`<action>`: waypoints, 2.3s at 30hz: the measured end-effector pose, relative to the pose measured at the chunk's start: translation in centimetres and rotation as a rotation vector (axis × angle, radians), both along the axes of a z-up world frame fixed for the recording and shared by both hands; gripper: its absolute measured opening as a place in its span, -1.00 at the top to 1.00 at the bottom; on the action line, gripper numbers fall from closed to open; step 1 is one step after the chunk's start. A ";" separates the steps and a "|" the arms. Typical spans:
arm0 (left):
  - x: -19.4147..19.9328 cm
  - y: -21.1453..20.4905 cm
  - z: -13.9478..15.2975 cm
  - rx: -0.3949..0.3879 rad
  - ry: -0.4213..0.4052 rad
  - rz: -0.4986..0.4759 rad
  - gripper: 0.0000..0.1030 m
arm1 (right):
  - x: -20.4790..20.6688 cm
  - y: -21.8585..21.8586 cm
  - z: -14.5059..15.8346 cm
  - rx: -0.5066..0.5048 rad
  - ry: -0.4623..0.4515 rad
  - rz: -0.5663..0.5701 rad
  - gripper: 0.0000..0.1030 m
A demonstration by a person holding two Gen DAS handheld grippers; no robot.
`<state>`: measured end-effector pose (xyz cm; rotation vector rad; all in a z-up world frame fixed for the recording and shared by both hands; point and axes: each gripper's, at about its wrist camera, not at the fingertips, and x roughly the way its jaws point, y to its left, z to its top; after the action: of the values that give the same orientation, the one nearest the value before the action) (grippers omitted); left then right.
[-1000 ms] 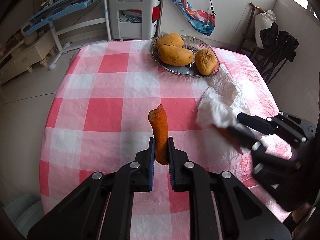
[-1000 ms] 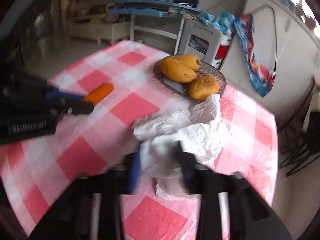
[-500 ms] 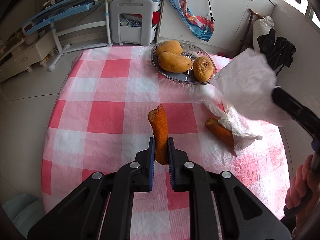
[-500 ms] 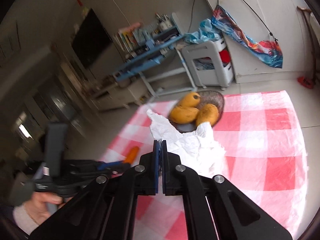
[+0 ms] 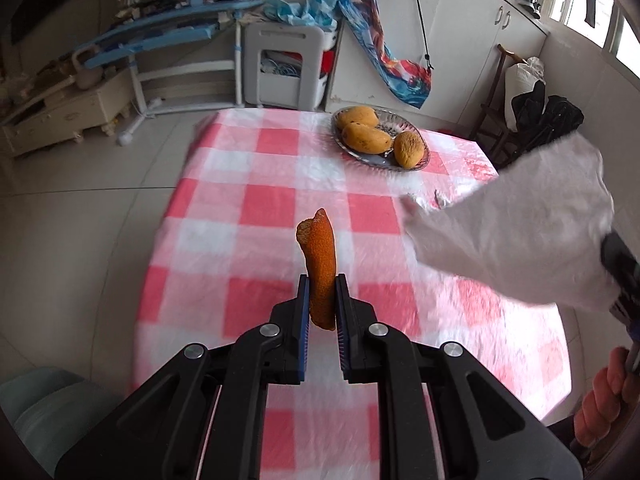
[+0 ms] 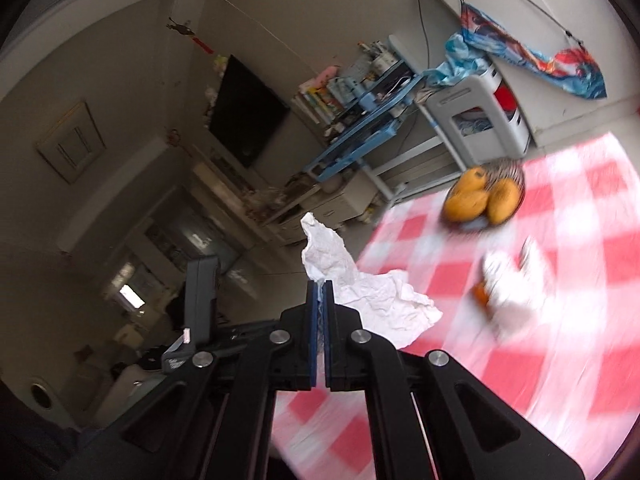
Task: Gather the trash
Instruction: 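Carry the peel strip and tissue over the yellow bucket and open both tools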
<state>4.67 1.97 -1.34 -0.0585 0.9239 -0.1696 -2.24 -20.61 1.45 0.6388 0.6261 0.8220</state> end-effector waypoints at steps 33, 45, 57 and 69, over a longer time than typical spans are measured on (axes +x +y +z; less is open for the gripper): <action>-20.2 2.0 -0.9 0.069 -0.024 0.048 0.77 | -17.1 4.0 -4.2 0.066 0.181 0.243 0.94; -22.5 1.5 -1.8 0.063 0.009 0.027 0.77 | -17.2 6.1 -6.2 -0.105 0.269 0.276 0.88; -24.5 0.4 -3.4 0.044 0.080 -0.023 0.76 | -18.3 5.8 -6.6 -0.253 0.241 0.207 -0.35; -25.4 -0.6 -4.8 0.036 0.167 -0.088 0.41 | -18.1 3.8 -5.8 -0.324 0.239 -0.018 -0.74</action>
<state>-20.76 1.36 -6.17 0.0014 1.0962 -0.2318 -20.30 -16.78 -4.31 0.4477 0.9477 0.6124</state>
